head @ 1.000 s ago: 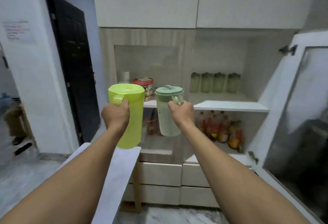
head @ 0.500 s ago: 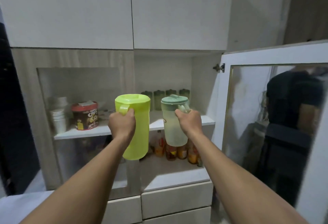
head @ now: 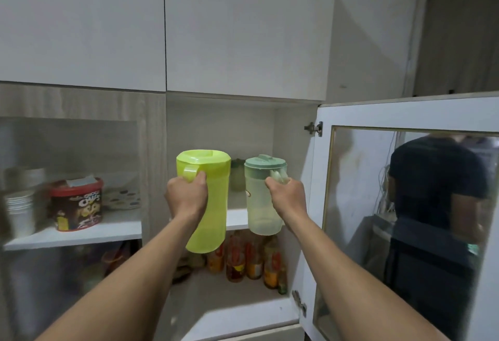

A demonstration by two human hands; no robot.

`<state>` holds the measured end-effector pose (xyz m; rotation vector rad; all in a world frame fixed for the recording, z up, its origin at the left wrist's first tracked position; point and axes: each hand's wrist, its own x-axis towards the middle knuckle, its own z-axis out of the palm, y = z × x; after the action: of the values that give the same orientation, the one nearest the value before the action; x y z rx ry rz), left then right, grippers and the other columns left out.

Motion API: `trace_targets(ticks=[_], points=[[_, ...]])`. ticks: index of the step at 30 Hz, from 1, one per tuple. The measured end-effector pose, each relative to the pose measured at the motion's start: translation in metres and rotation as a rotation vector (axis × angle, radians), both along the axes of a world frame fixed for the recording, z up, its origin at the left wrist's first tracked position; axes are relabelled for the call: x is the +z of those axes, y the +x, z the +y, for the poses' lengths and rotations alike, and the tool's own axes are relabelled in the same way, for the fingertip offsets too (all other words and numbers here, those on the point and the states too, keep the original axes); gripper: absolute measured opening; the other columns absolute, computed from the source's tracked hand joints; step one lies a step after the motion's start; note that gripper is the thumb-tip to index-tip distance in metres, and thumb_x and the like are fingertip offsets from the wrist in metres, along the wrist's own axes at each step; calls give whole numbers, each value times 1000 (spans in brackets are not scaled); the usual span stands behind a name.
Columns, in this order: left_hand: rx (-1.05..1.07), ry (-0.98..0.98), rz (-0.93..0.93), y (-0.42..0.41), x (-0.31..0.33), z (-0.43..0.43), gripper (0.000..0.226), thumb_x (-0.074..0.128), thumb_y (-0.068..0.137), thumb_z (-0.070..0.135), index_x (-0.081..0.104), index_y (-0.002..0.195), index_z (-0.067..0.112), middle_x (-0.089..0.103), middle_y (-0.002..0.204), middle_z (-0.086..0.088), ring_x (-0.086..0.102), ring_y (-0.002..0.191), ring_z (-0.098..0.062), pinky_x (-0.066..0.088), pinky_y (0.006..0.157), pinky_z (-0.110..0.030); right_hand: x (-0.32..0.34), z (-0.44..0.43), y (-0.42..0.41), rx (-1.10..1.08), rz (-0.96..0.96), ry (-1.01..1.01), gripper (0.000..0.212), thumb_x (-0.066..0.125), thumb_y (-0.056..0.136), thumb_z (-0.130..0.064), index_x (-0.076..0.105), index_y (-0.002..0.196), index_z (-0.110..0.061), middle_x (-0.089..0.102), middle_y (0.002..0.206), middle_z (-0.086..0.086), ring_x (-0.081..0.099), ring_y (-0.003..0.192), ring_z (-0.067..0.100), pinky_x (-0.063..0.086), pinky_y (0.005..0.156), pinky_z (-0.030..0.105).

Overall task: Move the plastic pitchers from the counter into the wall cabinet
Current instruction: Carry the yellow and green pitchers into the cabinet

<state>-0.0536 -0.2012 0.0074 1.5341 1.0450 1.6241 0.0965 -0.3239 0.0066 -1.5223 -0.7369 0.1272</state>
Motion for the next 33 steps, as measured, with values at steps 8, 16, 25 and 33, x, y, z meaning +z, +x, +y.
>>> trace_targets(ticks=[8, 16, 25, 33], points=[[-34, 2, -14, 55, 1, 54, 37, 63, 81, 23, 55, 52, 0, 47, 47, -5, 43, 46, -23, 35, 48, -32, -4, 60, 52, -51, -10, -24, 27, 63, 84, -27, 53, 63, -12, 50, 57, 0, 45, 54, 16, 36, 53, 32], [-50, 8, -2, 88, 11, 137, 38, 62, 82, 25, 61, 63, -8, 50, 51, -7, 49, 55, -31, 33, 56, -30, -2, 133, 95, -135, 37, -3, 24, 63, 81, -29, 54, 62, -16, 54, 58, 0, 49, 56, 20, 39, 55, 33], [-86, -27, 1, 135, -5, 217, 37, 61, 81, 25, 60, 62, -7, 50, 49, -5, 48, 52, -28, 36, 56, -29, -13, 205, 139, -167, 73, 1, 26, 61, 80, -29, 51, 57, -21, 49, 52, -3, 46, 51, 17, 37, 53, 33], [-160, -99, -12, 212, -27, 263, 37, 63, 81, 27, 63, 67, -8, 60, 59, -13, 54, 54, -28, 41, 55, -31, -38, 261, 213, -193, 103, -9, 19, 65, 86, -27, 65, 74, -12, 58, 62, -1, 54, 57, 16, 39, 53, 28]])
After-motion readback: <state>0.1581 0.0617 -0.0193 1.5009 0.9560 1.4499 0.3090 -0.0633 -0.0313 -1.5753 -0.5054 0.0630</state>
